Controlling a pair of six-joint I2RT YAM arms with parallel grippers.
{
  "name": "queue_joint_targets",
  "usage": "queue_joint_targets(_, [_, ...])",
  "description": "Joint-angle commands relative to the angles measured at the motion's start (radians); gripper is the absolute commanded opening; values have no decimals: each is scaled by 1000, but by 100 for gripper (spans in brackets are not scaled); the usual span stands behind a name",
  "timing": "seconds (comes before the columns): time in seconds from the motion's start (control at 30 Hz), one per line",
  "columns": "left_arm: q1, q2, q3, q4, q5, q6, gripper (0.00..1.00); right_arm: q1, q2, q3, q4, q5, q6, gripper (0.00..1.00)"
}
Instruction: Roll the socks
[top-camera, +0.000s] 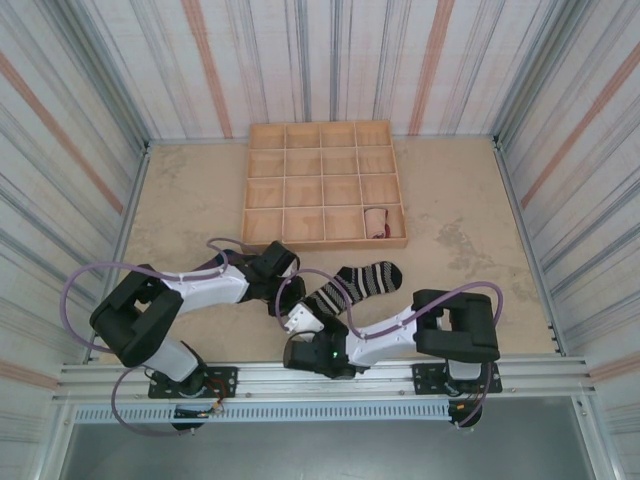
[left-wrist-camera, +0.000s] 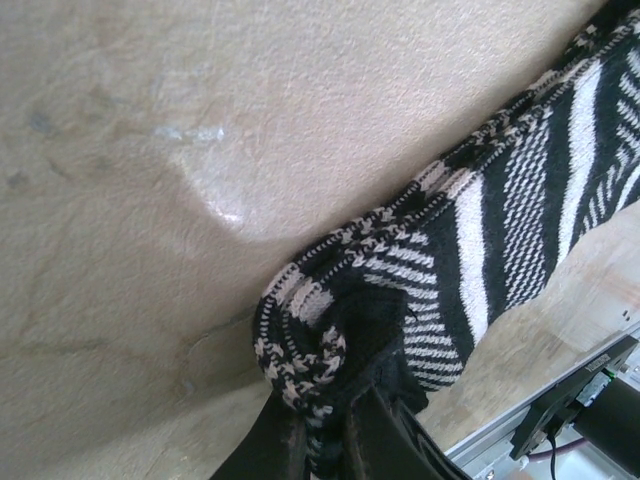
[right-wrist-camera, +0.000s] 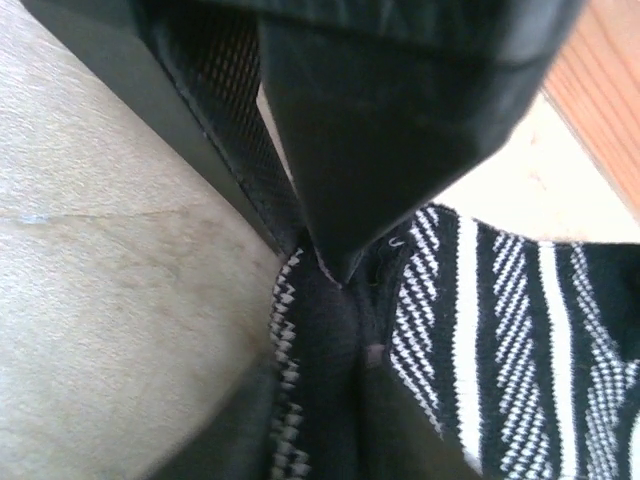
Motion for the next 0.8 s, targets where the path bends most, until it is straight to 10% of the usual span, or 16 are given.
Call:
queue_joint_targets(0.0, [4, -31, -29, -53, 11, 26, 2, -23, 27, -23, -12, -18, 48, 5])
queue_joint_targets(0.4, [23, -188, -68, -82, -40, 10, 62, -176, -143, -206, 195, -382, 51, 0])
queue_joint_targets(0.77, [52, -358, -152, -33, -96, -5, 66, -421, -318, -377, 420, -829, 137, 0])
